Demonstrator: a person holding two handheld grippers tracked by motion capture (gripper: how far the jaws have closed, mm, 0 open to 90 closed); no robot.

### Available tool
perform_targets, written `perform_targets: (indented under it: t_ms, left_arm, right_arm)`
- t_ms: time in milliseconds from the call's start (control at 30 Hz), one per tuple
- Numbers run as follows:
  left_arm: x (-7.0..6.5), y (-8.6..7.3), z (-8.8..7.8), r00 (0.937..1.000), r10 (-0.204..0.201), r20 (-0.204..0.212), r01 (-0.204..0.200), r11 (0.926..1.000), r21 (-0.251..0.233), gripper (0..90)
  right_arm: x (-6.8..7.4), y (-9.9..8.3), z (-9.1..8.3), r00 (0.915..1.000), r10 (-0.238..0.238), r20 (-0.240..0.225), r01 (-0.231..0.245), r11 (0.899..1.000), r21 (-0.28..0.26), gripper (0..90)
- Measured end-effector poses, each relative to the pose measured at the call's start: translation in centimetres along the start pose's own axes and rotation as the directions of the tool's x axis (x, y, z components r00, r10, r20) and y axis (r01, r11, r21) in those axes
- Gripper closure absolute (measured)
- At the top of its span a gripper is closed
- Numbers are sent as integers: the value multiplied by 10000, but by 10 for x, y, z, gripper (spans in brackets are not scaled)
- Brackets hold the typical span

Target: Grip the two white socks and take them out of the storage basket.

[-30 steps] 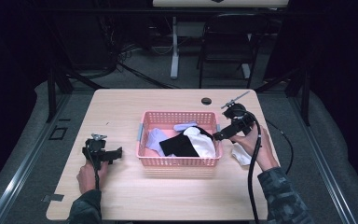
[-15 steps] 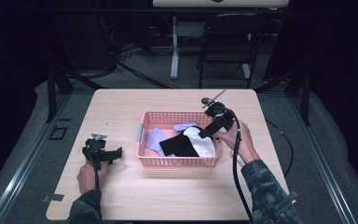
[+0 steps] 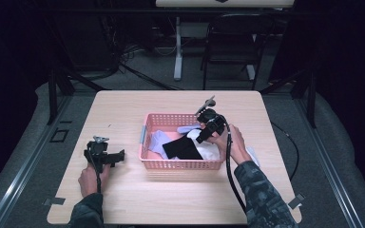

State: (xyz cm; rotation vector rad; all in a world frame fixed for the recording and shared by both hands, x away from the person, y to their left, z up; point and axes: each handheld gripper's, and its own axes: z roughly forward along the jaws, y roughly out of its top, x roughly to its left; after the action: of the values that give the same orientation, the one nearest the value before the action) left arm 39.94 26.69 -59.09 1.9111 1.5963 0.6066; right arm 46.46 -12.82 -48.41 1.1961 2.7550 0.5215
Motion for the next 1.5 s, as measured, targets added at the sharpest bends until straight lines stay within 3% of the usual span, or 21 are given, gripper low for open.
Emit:
perform_targets:
  t_ms: [267, 500, 633, 700, 800, 833, 900, 1033, 1367, 1500]
  left_arm:
    - [0, 0, 0, 10000, 3, 4, -3, 10000, -1, 6]
    - [0, 0, 0, 10000, 5, 2, -5, 10000, -1, 7]
    - [0, 0, 0, 10000, 4, 4, -4, 10000, -1, 7]
    - [0, 0, 0, 10000, 6, 4, -6, 10000, 0, 7]
    - [0, 0, 0, 10000, 9, 2, -9, 10000, 2, 7]
    - [0, 0, 0, 10000, 6, 4, -6, 10000, 0, 7]
    - [0, 0, 0, 10000, 13, 4, -13, 10000, 1, 7]
    - [0, 0, 0, 10000, 16, 3, -16, 10000, 2, 7]
    - [0, 0, 0, 10000, 21, 3, -21, 10000, 5, 7]
    - [0, 0, 0, 10000, 9, 6, -9, 10000, 4, 7]
  right_arm:
    - [-1, 0, 20, 9998, -217, -22, 218, 9972, 712, 515]
    - [0, 1, 23, 9993, -255, 267, 228, 9951, 962, 715]
    - [-4, -1, 24, 9997, -207, 165, 191, 9953, 949, 838]
    - [-4, -2, 22, 9999, -71, 112, 61, 9964, 842, 855]
    - [-3, -3, 15, 9999, -74, 94, 68, 9982, 600, 860]
    - [-1, -5, 14, 9998, 178, 33, -179, 9995, 244, 860]
    - [-2, -4, 3, 10000, -11, 87, 8, 9994, 343, 860]
    - [0, -4, -15, 9999, 99, 48, -98, 9997, -236, 861]
    - [7, 3, -61, 9999, -1, 108, 13, 9933, -1152, 864]
    - [9, 5, -71, 9999, -54, 105, 67, 9914, -1304, 864]
